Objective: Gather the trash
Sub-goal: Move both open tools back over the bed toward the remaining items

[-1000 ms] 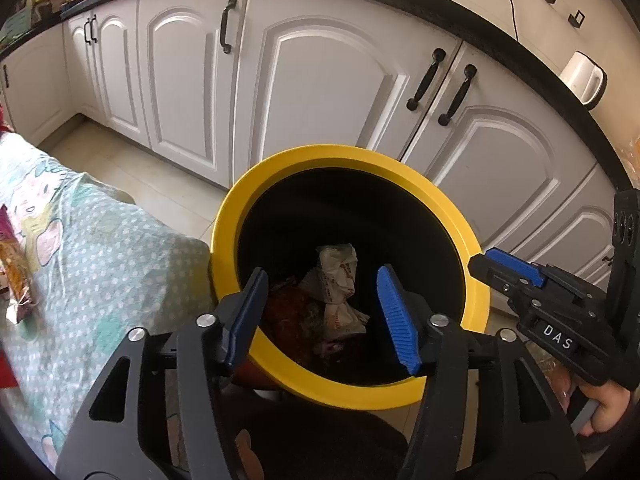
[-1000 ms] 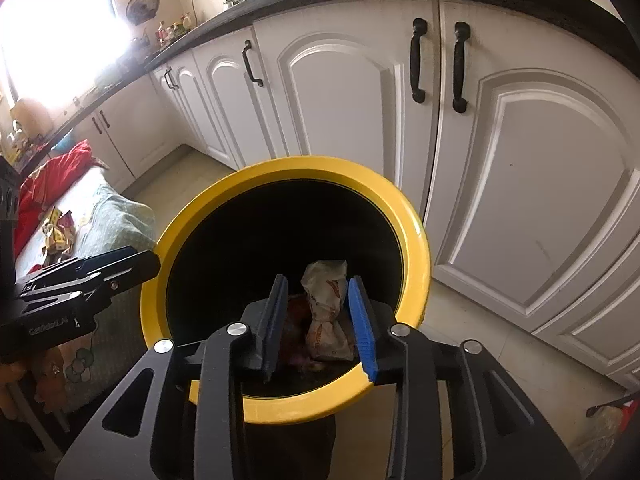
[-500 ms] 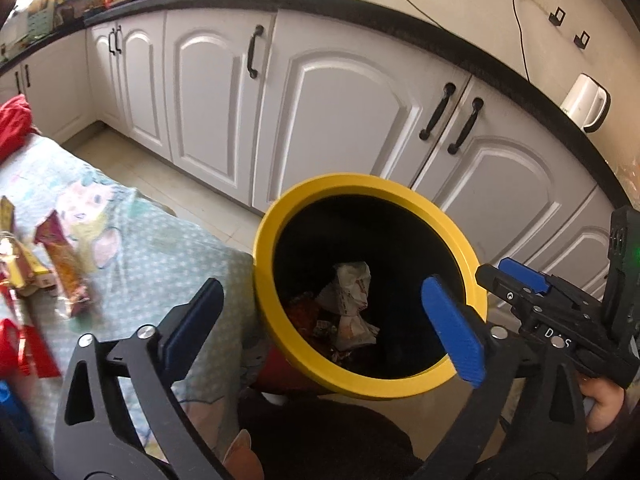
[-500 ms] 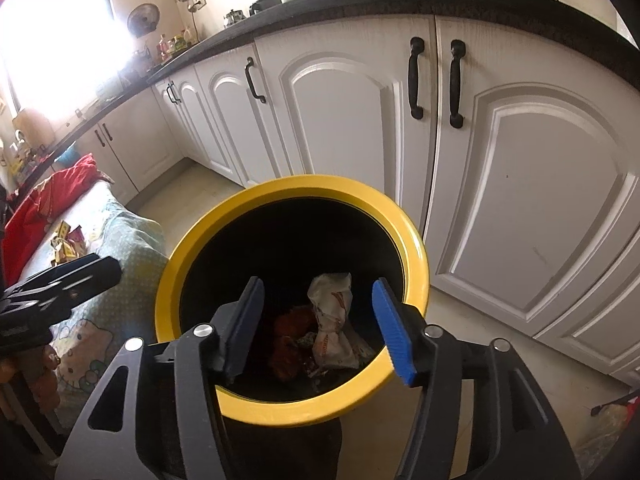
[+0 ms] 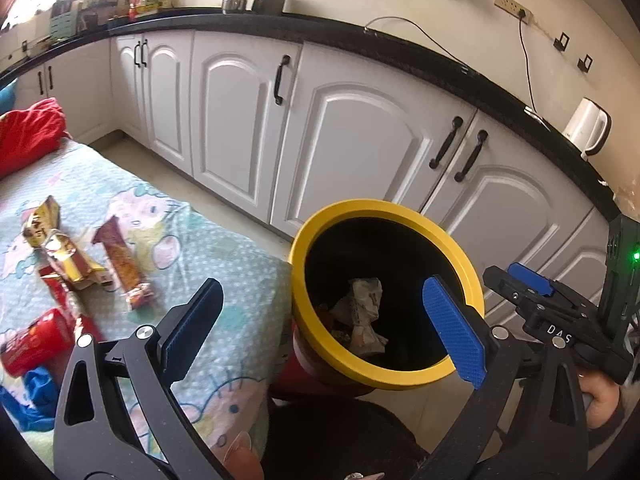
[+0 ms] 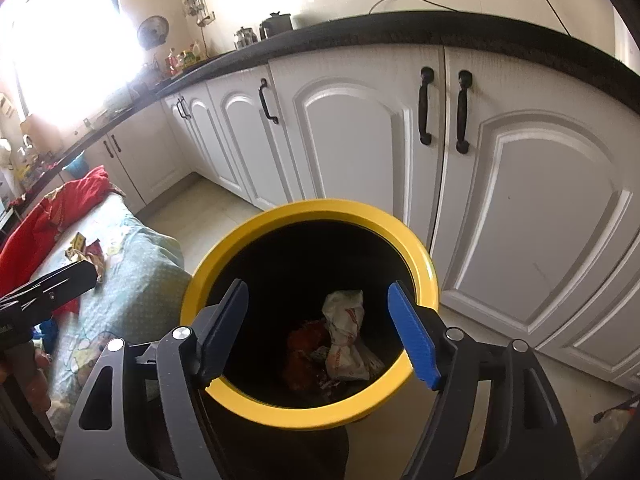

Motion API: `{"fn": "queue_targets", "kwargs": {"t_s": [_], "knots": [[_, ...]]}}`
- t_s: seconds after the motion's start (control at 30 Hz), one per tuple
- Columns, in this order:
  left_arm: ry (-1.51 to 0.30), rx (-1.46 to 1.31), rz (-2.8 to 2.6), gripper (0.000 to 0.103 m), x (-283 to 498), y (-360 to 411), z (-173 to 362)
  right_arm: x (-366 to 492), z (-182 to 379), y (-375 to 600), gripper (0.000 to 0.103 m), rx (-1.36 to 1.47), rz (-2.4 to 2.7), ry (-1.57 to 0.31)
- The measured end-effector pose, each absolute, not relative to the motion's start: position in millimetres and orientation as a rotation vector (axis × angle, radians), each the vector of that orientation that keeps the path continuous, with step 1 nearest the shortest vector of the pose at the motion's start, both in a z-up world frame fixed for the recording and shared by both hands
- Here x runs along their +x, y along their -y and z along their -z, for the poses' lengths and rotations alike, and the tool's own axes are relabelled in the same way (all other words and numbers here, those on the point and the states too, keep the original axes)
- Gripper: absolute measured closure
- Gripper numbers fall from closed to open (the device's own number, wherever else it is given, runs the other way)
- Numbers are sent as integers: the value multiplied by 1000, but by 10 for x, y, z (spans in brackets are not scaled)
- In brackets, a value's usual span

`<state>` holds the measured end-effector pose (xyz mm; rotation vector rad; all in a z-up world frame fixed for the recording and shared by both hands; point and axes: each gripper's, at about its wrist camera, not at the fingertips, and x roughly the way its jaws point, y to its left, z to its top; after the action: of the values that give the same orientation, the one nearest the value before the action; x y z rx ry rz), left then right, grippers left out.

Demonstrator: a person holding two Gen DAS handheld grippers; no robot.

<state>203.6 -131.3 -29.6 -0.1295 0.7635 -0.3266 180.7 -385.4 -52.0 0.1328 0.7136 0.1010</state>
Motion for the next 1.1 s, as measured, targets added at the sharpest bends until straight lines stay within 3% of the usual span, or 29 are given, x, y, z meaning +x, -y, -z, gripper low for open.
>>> {"fn": "queue_targets", "kwargs": {"t_s": [1.1], "knots": [[-644,-183,167,11,1550,338,-100,1569,-17,2962,30,59,-289,-592]]}}
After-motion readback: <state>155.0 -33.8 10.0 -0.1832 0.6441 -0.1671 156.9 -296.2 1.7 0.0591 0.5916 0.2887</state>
